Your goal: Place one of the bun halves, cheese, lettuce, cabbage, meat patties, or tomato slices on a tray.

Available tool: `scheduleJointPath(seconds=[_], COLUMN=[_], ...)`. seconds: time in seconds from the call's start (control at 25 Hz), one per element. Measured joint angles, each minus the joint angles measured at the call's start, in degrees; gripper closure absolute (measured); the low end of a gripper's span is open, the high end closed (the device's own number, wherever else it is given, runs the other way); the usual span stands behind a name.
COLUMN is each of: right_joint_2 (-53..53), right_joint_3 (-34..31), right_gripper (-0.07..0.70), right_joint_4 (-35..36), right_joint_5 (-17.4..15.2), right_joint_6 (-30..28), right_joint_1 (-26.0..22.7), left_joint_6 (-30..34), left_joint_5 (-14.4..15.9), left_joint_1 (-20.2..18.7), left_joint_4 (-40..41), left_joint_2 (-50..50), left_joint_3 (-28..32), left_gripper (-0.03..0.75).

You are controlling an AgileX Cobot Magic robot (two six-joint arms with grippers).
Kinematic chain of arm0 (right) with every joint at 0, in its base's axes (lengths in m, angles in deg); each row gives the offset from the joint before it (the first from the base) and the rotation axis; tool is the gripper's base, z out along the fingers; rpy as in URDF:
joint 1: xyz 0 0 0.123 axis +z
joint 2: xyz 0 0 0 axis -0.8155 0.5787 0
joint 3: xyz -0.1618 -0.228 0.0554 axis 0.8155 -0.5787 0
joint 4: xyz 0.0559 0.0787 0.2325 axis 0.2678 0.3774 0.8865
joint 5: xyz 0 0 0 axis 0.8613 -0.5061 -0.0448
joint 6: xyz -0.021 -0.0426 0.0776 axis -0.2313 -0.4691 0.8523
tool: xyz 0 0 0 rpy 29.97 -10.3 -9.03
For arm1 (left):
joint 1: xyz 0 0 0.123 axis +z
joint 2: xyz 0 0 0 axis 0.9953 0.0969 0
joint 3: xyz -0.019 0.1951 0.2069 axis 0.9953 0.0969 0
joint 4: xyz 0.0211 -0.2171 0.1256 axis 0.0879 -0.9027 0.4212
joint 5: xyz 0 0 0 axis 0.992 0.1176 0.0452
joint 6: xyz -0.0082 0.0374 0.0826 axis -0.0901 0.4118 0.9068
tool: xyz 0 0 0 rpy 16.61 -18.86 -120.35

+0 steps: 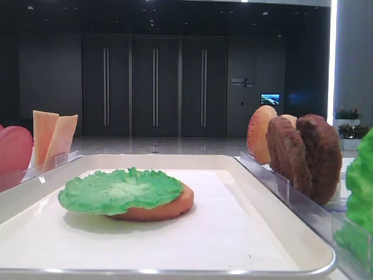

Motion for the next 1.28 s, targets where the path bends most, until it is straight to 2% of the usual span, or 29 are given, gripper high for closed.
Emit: scheduleJointPath(seconds=[0.12, 0.36, 0.56, 0.92, 1.28], right_joint_2=[-9.6, -34.6, -50.5, -72.4, -87.7], right_joint_3=[-9.9, -34.7, -46.3, -58.9, -60.0], right_gripper=[0.240, 0.244, 0.247, 0.248, 0.251], right_joint_4=[0.1, -0.3, -0.1, 0.1, 2.7], right_joint_5=[0.2, 0.5, 0.8, 3.3, 4.4], right_joint_6=[-0.2, -1.3, -1.1, -1.6, -4.0], right_joint_1=[0.1, 2.3, 2.7, 2.7, 2.7], left_joint_6=[0.0, 0.0, 0.0, 0.0, 0.0], left_joint_5=[0.0, 0.0, 0.0, 0.0, 0.0], left_joint_1=[0.0, 0.0, 0.0, 0.0, 0.0], left_joint_4=[0.0, 0.0, 0.0, 0.0, 0.0], left_joint_2=[0.0, 0.0, 0.0, 0.0, 0.0], left_joint_3=[0.0, 0.0, 0.0, 0.0, 0.0], left_gripper=[0.265, 0.265, 0.265, 0.265, 0.265])
